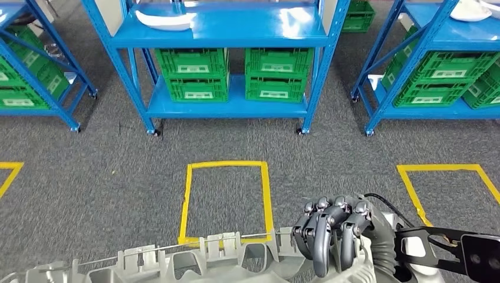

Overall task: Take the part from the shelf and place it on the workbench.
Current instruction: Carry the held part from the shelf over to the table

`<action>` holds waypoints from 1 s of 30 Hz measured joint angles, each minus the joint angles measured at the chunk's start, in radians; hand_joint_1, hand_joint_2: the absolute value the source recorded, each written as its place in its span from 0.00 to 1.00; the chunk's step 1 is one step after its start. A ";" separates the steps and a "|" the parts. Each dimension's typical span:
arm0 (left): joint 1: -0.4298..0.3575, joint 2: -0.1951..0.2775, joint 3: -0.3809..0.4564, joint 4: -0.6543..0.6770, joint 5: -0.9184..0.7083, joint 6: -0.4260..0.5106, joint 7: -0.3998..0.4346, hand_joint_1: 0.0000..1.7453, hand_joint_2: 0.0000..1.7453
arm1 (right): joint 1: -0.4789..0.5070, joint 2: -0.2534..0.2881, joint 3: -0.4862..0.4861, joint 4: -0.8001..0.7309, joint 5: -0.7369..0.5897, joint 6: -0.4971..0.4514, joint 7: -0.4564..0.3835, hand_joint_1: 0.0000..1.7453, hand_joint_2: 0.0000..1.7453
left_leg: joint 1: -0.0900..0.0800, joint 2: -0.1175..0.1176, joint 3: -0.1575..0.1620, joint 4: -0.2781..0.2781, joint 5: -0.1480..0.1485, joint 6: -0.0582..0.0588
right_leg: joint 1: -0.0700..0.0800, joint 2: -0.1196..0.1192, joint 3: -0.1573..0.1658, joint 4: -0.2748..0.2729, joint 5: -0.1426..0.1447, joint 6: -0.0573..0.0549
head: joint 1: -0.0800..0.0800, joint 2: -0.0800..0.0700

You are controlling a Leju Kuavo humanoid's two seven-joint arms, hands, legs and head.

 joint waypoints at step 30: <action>0.013 0.002 0.010 0.000 0.000 0.009 0.001 0.00 0.00 | 0.078 0.026 -0.032 -0.026 0.058 -0.085 -0.009 0.86 1.00 | 0.008 -0.001 0.006 0.012 -0.017 -0.010 | 0.002 -0.002 0.014 -0.036 0.019 0.013 | 0.002 0.000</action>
